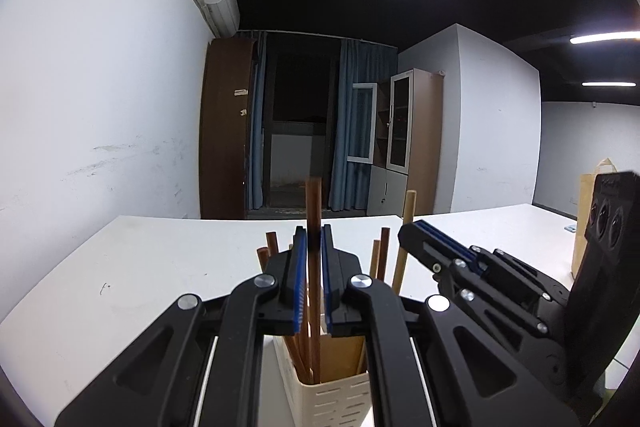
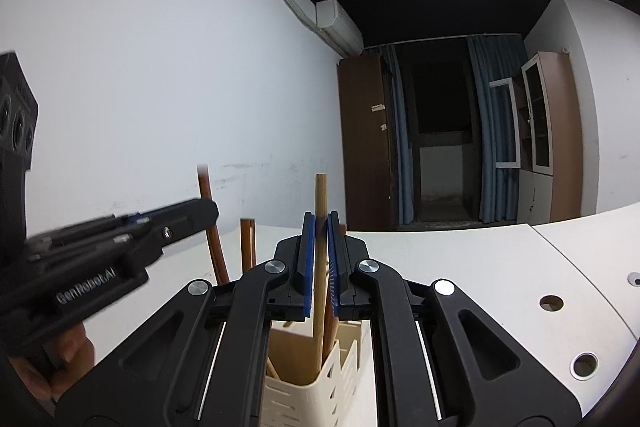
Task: Organize utensils
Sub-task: 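Lower the chopsticks into the holder and open both tools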
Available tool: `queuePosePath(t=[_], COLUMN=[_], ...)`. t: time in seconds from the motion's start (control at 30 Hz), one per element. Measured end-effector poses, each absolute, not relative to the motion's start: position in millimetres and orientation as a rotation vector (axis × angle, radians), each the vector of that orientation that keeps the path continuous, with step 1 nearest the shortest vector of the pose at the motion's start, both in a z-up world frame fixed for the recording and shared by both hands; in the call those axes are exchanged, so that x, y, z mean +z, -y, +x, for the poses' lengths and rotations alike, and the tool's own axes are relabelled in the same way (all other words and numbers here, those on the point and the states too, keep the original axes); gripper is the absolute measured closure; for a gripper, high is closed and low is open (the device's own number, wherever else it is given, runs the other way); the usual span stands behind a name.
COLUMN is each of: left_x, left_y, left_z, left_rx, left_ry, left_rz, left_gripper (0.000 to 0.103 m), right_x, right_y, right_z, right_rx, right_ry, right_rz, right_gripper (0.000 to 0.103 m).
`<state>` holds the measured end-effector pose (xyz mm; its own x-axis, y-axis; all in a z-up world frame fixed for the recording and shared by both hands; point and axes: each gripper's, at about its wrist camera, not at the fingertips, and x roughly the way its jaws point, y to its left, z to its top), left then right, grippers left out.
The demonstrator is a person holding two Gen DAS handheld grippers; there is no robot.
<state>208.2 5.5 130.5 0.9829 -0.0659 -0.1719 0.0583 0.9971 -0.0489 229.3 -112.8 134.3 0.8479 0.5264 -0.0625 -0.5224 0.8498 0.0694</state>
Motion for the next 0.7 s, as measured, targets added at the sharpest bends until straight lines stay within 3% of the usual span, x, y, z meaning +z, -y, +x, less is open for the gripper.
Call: queuePosePath(t=[0.07,0.13,0.6,0.7], left_x=[131,132,129,127], left_y=[-4,-4,-8,-5], left_z=[206,201,184,176], left_rx=[-0.056,-0.064,-0.035,-0.033], left_ry=[-0.173,-0.17,-0.208,-0.217], left_rz=[-0.037,-0.037,-0.036,-0.03], left_gripper=[0.083,0.076,0.076,0.07], right_x=[135,134,129,129], right_y=[116,119,137,141], right_z=[230,230,217,214], right_rx=[0.539,0.536,0.515,0.513], right_ry=[-0.088,-0.096,-0.128,-0.133], right_rz=[0.049,0.056,0.032,0.025], right_gripper=[0.096,0.095,0.082,0.079])
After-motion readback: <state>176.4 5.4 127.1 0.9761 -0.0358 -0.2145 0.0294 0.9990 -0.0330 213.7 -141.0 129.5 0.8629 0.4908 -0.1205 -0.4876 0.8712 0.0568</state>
